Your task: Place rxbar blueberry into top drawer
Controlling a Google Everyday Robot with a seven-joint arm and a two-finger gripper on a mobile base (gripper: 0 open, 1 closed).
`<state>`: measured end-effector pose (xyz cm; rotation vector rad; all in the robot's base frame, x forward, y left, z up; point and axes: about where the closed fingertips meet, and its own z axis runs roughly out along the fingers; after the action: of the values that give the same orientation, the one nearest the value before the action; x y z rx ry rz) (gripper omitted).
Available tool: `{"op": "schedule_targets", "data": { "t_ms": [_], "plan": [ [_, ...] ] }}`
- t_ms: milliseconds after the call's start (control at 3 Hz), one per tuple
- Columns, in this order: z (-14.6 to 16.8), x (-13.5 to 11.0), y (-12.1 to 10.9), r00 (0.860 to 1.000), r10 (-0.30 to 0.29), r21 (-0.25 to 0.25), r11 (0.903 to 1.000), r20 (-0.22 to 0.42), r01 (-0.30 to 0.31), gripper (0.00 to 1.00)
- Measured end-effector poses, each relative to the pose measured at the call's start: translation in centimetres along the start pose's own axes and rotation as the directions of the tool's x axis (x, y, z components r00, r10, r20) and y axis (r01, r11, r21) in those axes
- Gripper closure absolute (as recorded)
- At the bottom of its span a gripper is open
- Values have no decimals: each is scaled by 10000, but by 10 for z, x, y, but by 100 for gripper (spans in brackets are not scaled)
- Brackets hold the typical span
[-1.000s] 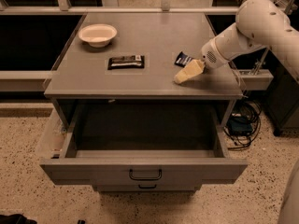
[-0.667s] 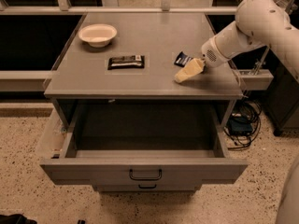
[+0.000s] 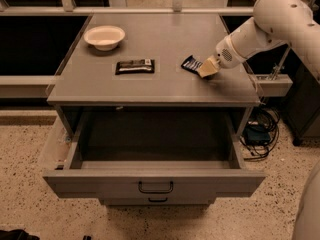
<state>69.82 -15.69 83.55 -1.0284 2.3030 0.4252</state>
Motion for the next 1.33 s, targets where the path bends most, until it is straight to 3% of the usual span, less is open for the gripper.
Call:
{"op": "schedule_targets", "data": {
  "t_ms": [667, 1000, 1333],
  "plan": [
    [-40, 3, 1, 9993, -252, 549, 9981, -279, 267, 100],
    [-45, 3, 12, 9996, -213, 106, 9997, -196, 215, 100],
    [-87, 1, 40, 9965, 516, 59, 9986, 654, -521, 100]
  ]
}}
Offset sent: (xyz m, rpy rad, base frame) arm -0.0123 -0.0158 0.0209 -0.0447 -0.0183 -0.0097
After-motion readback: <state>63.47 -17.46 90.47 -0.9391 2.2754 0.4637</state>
